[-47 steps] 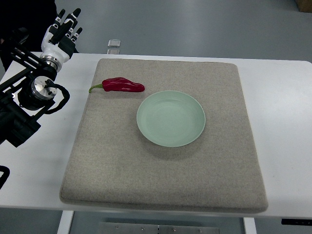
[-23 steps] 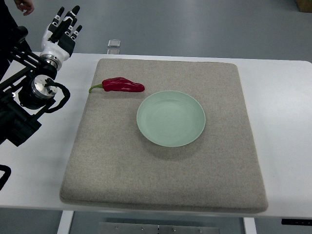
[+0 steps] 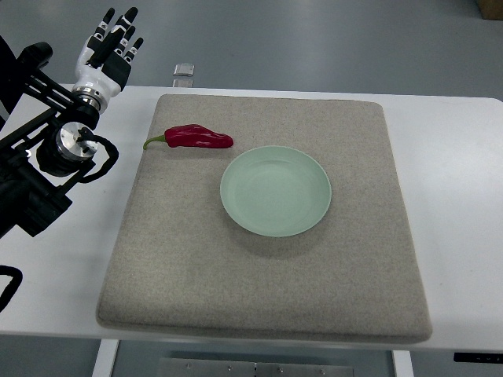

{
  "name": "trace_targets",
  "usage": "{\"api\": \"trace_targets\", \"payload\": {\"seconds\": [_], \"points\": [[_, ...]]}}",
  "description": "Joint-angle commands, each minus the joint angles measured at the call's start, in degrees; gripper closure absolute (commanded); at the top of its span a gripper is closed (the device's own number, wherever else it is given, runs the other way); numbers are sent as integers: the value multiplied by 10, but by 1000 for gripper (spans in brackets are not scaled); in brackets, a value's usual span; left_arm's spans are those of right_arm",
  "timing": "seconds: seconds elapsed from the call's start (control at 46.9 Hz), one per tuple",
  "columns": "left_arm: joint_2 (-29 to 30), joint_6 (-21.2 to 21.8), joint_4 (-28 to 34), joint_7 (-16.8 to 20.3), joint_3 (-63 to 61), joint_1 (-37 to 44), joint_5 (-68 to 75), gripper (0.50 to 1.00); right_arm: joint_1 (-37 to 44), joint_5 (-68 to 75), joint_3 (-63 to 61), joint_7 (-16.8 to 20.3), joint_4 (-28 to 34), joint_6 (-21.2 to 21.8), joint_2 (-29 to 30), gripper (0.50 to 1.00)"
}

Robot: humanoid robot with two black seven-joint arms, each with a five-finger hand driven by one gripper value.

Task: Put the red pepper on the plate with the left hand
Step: 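Move the left hand over the red pepper and lower it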

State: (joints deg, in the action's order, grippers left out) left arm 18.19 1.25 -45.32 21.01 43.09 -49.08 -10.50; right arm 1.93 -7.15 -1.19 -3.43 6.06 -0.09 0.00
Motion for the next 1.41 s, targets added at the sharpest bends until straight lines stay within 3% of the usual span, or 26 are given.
{"api": "trace_targets", "payload": {"seconds": [0.0,0.618,0.917,1.386], "points": [[0,1,4,0,0,-3,40,510,-1,0,0,0,0,0,0,572],[4,9,2,-10,-12,-11,137,512,0,0,0,0,0,0,0,572],[9,24,6,-68,-28,-28,380,519,0,0,0,0,0,0,0,572],[11,21,3,-68,-39,-37,744,501,0,0,0,0,0,0,0,572]]}}
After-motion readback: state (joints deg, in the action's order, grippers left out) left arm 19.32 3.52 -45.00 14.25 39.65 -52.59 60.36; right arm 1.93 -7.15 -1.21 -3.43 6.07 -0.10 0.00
